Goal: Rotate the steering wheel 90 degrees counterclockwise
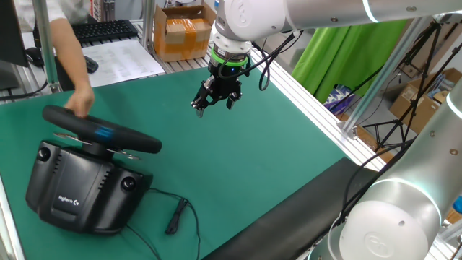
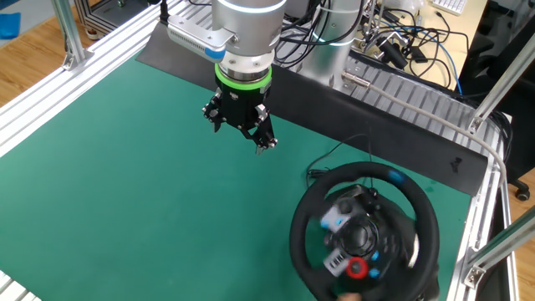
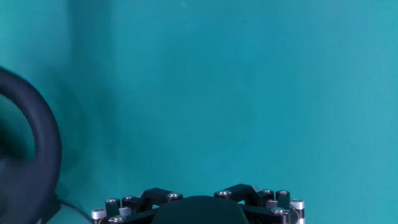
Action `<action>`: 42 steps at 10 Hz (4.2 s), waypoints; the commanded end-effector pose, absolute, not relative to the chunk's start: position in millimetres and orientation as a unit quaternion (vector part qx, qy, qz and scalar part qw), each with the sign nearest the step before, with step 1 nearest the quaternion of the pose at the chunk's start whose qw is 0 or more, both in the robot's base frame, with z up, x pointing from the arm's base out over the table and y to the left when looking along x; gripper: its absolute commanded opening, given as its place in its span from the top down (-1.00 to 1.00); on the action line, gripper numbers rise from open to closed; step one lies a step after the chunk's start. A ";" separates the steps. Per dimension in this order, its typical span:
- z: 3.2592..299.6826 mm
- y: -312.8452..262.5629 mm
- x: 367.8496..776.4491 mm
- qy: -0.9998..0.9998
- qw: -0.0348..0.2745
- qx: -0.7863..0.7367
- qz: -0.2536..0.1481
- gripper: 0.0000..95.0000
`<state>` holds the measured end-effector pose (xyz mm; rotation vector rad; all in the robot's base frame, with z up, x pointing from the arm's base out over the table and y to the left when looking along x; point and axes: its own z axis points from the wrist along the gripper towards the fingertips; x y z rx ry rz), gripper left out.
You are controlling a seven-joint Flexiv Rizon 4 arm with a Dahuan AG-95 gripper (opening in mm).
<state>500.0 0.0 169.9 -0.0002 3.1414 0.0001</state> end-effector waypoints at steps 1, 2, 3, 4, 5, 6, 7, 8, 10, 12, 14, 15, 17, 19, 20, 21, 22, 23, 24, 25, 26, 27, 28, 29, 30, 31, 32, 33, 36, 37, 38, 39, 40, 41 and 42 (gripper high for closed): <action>167.4 1.2 501.5 0.967 0.003 0.217 0.130 1.00; 163.8 3.2 502.4 0.965 0.003 0.227 0.128 1.00; 162.7 4.3 498.7 0.964 0.003 0.232 0.127 1.00; 159.7 7.1 489.8 0.963 0.002 0.238 0.128 1.00; 155.7 9.4 480.6 0.963 0.002 0.237 0.128 1.00; 152.2 10.9 471.8 0.961 0.001 0.245 0.128 1.00; 149.6 15.4 459.0 0.960 -0.003 0.250 0.128 1.00; 150.8 21.5 451.3 0.963 -0.001 0.238 0.128 1.00; 156.0 35.9 438.5 0.973 -0.014 0.215 0.084 1.00; 167.8 56.9 426.1 0.974 -0.016 0.222 0.041 1.00; 178.6 70.5 416.3 0.973 -0.014 0.230 0.032 1.00; 184.0 75.9 413.4 0.969 -0.024 0.245 0.033 1.00; 194.3 85.7 406.4 0.954 -0.063 0.291 0.037 1.00; 203.3 93.9 394.2 0.936 -0.079 0.336 0.069 1.00; 207.1 96.9 388.9 0.931 -0.081 0.347 0.072 1.00; 212.2 100.7 381.0 0.924 -0.085 0.366 0.072 1.00; 215.0 102.6 376.5 0.919 -0.088 0.378 0.072 1.00; 218.4 104.8 371.0 0.907 -0.096 0.401 0.084 1.00; 219.9 105.7 368.7 0.900 -0.101 0.413 0.092 1.00; 222.6 107.3 363.9 0.889 -0.107 0.432 0.103 1.00; 222.6 107.3 363.9 0.889 -0.107 0.433 0.104 1.00; 222.1 107.7 364.2 0.888 -0.107 0.434 0.105 1.00; 220.5 109.1 365.4 0.888 -0.107 0.435 0.105 1.00; 216.3 112.5 367.9 0.886 -0.107 0.439 0.105 1.00; 212.7 115.6 370.8 0.884 -0.107 0.442 0.105 1.00; 210.4 118.7 375.2 0.883 -0.105 0.445 0.103 1.00; 211.3 122.2 383.2 0.883 -0.104 0.447 0.102 1.00; 214.1 124.4 390.9 0.882 -0.104 0.448 0.101 1.00; 221.1 128.0 408.9 0.888 -0.100 0.436 0.108 1.00; 221.9 128.8 412.6 0.892 -0.099 0.427 0.110 1.00; 221.4 129.4 414.4 0.894 -0.099 0.423 0.111 1.00; 219.0 131.2 417.7 0.894 -0.101 0.421 0.114 1.00; 218.2 131.8 418.4 0.895 -0.101 0.418 0.114 1.00; 217.6 132.3 418.7 0.897 -0.104 0.413 0.119 1.00; 217.5 132.4 418.7 0.899 -0.104 0.407 0.123 1.00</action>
